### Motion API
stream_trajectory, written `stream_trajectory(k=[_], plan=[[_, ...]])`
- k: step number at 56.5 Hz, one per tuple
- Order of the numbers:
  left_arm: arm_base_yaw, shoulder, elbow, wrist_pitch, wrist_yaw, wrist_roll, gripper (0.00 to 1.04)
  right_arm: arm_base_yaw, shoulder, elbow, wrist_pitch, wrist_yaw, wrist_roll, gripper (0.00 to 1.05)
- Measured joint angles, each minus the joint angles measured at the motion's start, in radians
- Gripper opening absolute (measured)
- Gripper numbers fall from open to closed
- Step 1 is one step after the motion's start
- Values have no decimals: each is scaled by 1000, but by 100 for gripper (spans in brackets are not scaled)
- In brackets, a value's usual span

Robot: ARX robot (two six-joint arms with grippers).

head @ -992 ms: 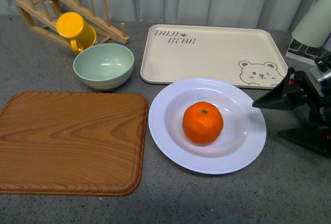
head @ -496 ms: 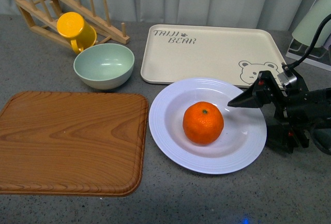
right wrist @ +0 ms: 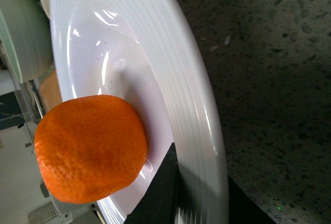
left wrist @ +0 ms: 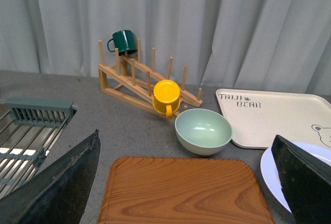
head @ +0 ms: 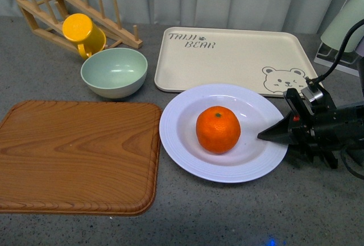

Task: Place orange and plate with both arms

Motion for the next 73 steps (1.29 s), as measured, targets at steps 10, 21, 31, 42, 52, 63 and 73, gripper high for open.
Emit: stream_trajectory(k=[10,21,31,42,52,63,73], plan=[[0,0,0,0,0,0,98,-4,-18,-14,24,-18,3,4],[0,0,0,0,0,0,98,-8,-67,-64,85,-14,35,4],[0,0,0,0,0,0,98,-25,-125,-106,158,-21,87,4],[0,0,0,0,0,0,98,-27,-185,-100,221,-55,157,4],[0,0,0,0,0,0,98,-9,-154,-29,280,-50,240,4],[0,0,0,0,0,0,98,22,-62,83,337,-33,349,4],[0,0,0,0,0,0,98,58,22,187,360,-10,455,4]])
